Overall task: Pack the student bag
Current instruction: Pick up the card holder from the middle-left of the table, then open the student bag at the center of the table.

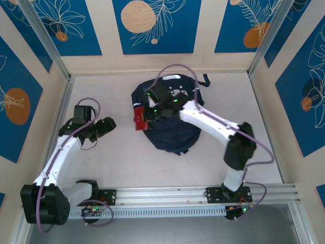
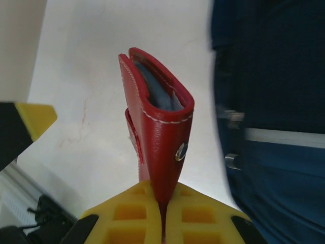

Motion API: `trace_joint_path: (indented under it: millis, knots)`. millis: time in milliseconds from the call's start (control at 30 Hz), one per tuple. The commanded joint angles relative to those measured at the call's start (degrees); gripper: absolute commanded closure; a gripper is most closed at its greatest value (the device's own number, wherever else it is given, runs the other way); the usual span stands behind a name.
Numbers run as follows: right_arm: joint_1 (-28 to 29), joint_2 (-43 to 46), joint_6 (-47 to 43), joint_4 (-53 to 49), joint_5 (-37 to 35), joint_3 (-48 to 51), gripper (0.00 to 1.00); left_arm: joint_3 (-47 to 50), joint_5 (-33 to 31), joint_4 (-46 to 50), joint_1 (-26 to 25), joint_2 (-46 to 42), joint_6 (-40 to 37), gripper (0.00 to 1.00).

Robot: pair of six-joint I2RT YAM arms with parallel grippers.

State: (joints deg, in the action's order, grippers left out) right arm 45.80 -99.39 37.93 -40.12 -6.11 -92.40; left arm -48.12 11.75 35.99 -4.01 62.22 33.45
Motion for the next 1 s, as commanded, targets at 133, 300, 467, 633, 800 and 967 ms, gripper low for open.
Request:
trace_joint_path:
  millis: [133,300,467,633,800,967]
  knots:
    - [-11.6,18.13,5.26,0.13,-8.52,14.37,1.0,-7.3,1.87,-13.2,-10.53,6.64,-5.0,0.16]
    - [-19.9,28.02,6.19,-3.42,-10.89,20.64,1.0,-16.98,2.37,-13.68,-20.58,16.85,-13.41,0.14]
    - [-26.45,34.26,6.96,-5.41,-10.93,25.45,0.99,-28.93,0.59,-7.97,-30.31,28.62,-24.71,0.16]
    - [-31.37,38.5,7.81,-6.82,-10.47,29.04,0.99,-39.73,0.1,-2.09,-37.59,39.07,-34.75,0.25]
    - [-34.97,41.45,8.73,-6.94,-8.46,31.88,0.99,-48.8,-0.73,4.59,-42.07,47.48,-44.21,0.37]
    - [-36.29,41.71,8.82,-6.85,-6.64,32.77,0.99,-54.17,-3.01,8.51,-43.29,52.42,-47.59,0.48]
